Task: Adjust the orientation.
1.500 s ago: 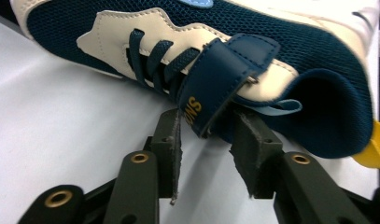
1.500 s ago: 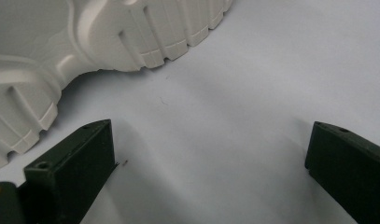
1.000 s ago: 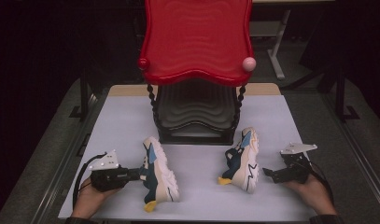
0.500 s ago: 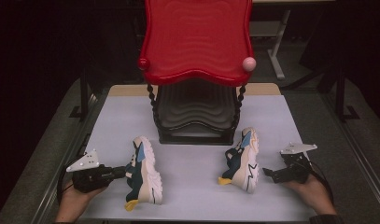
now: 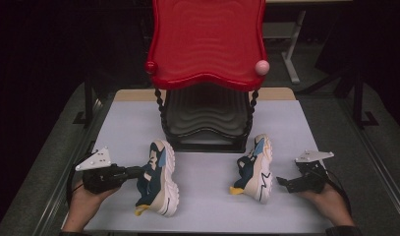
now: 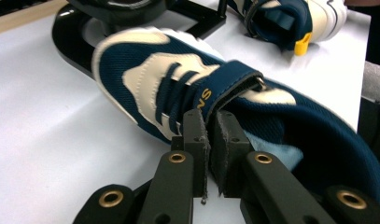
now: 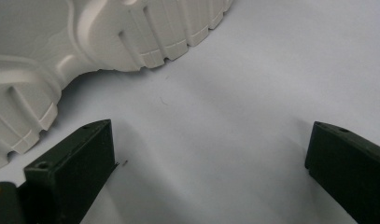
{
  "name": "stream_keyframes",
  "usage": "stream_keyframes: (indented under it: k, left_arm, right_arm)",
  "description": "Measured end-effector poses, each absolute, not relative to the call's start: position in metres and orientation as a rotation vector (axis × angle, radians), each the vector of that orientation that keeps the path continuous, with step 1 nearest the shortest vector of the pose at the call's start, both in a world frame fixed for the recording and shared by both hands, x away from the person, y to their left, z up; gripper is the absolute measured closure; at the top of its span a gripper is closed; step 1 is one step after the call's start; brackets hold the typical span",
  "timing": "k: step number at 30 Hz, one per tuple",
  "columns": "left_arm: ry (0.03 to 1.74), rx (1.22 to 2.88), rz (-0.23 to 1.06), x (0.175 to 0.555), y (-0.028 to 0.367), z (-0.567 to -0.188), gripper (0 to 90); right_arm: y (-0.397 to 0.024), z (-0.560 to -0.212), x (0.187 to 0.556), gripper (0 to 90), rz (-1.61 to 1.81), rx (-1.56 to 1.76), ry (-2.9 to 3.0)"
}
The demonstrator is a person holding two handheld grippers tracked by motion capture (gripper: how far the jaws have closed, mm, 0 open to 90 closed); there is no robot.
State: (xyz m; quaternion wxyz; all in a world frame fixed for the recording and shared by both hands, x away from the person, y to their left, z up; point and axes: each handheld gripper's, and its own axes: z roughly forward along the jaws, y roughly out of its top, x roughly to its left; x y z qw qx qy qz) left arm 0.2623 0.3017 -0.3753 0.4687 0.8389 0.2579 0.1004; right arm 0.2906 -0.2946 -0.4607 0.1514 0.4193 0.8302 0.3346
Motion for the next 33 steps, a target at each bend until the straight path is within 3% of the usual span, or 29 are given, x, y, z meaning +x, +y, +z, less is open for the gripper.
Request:
stream_keyframes:
  k: [15, 25, 33]
  left_arm:
    - [0.777, 2.045, 0.353, 0.253, 0.347, -0.366, 84.8]
    - [0.766, 2.059, 0.356, 0.267, 0.322, -0.369, 83.8]
    - [0.718, 2.072, 0.285, 0.282, 0.289, -0.373, 84.2]
  right_arm:
    - [-0.295, -0.461, 0.291, 0.8, 0.96, 1.202, 2.384]
    - [-0.295, -0.461, 0.291, 0.8, 0.961, 1.204, 2.384]
    - [-0.295, -0.461, 0.291, 0.8, 0.961, 1.204, 2.384]
